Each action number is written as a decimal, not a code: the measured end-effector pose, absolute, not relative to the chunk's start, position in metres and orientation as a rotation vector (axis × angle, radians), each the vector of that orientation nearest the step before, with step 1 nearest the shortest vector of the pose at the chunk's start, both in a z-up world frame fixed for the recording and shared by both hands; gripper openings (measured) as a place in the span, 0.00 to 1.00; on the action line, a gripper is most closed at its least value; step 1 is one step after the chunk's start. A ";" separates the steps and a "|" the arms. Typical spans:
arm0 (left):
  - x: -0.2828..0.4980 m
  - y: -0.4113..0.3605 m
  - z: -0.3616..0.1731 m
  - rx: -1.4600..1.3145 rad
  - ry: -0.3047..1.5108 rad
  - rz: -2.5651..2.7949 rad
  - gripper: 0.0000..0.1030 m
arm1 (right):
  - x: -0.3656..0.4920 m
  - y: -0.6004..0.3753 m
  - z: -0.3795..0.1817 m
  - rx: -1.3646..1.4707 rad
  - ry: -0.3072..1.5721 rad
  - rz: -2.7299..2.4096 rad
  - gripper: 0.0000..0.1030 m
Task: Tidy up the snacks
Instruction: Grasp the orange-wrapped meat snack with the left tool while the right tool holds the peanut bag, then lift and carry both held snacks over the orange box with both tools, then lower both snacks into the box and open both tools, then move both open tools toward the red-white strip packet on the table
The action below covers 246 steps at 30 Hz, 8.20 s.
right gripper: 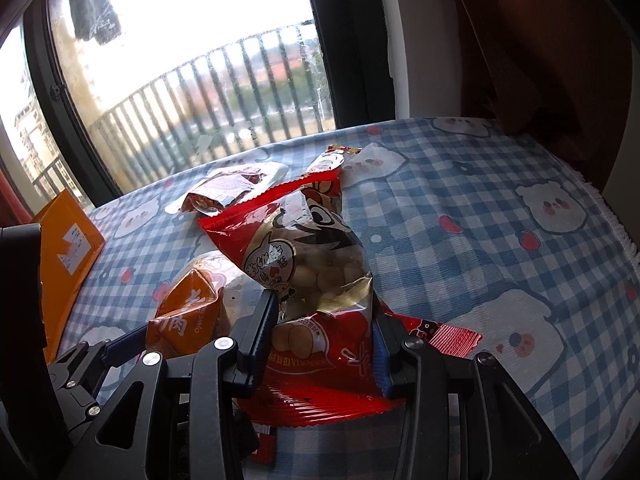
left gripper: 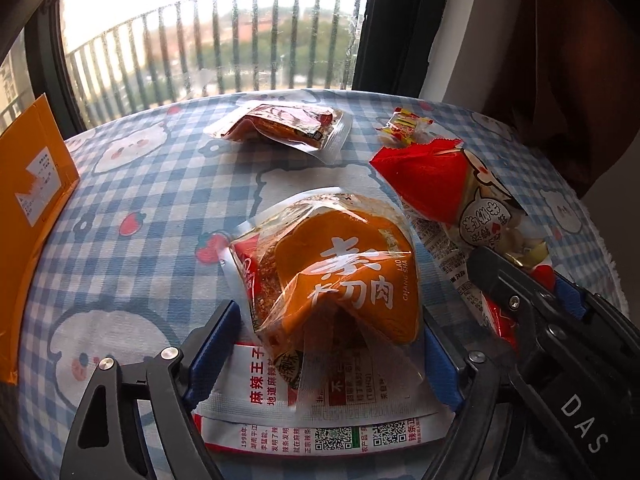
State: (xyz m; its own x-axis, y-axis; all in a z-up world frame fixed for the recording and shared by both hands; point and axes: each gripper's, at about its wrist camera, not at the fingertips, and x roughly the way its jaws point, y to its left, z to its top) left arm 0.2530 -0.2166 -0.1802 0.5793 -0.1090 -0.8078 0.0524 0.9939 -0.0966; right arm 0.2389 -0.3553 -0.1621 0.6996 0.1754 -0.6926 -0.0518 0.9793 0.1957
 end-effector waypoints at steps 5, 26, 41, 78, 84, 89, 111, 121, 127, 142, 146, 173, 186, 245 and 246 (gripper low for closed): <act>0.251 -0.215 -0.178 -0.067 0.939 -0.110 0.69 | 0.237 -0.354 -0.159 0.155 0.773 0.115 0.44; 0.220 -0.196 -0.164 -0.058 0.911 -0.134 0.64 | 0.212 -0.333 -0.151 0.155 0.773 0.122 0.44; 0.164 -0.158 -0.153 -0.065 0.881 -0.133 0.63 | 0.163 -0.295 -0.143 0.124 0.770 0.148 0.44; 0.160 -0.086 -0.171 -0.139 0.949 -0.170 0.73 | 0.155 -0.226 -0.153 0.067 0.816 0.167 0.43; 0.158 -0.084 -0.168 -0.139 0.948 -0.172 0.66 | 0.153 -0.223 -0.151 0.069 0.810 0.172 0.44; 0.149 -0.082 -0.159 -0.131 0.925 -0.172 0.65 | 0.146 -0.222 -0.144 0.072 0.793 0.176 0.44; 0.086 -0.059 -0.060 -0.098 0.678 -0.125 0.64 | 0.093 -0.200 -0.056 0.088 0.568 0.218 0.44; 0.081 -0.032 -0.021 -0.119 0.577 -0.085 0.64 | 0.089 -0.176 -0.015 0.072 0.468 0.263 0.44; 0.089 -0.006 -0.009 -0.113 0.536 -0.045 0.64 | 0.102 -0.151 -0.004 0.075 0.440 0.302 0.44; 0.132 0.076 -0.006 -0.141 0.526 0.034 0.65 | 0.159 -0.067 0.001 0.012 0.442 0.378 0.44; 0.140 0.097 -0.015 -0.151 0.547 0.058 0.65 | 0.171 -0.045 -0.006 -0.002 0.464 0.399 0.44; 0.148 0.155 -0.068 -0.179 0.669 0.191 0.97 | 0.216 0.070 -0.069 -0.068 0.650 0.512 0.43; 0.139 0.150 -0.071 -0.115 0.660 0.198 0.99 | 0.208 0.060 -0.075 -0.085 0.706 0.463 0.57; 0.051 -0.072 -0.034 -0.032 0.500 -0.033 0.95 | 0.069 -0.189 -0.020 -0.021 0.487 0.150 0.85; 0.053 -0.077 -0.036 -0.028 0.505 -0.043 0.95 | 0.070 -0.194 -0.022 -0.019 0.491 0.144 0.85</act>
State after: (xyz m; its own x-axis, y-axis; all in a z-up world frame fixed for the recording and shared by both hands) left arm 0.0527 -0.0766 -0.0359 0.8741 -0.0476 -0.4833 0.0338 0.9987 -0.0372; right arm 0.0700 -0.1938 -0.0224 0.8721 0.1333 -0.4708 -0.1422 0.9897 0.0168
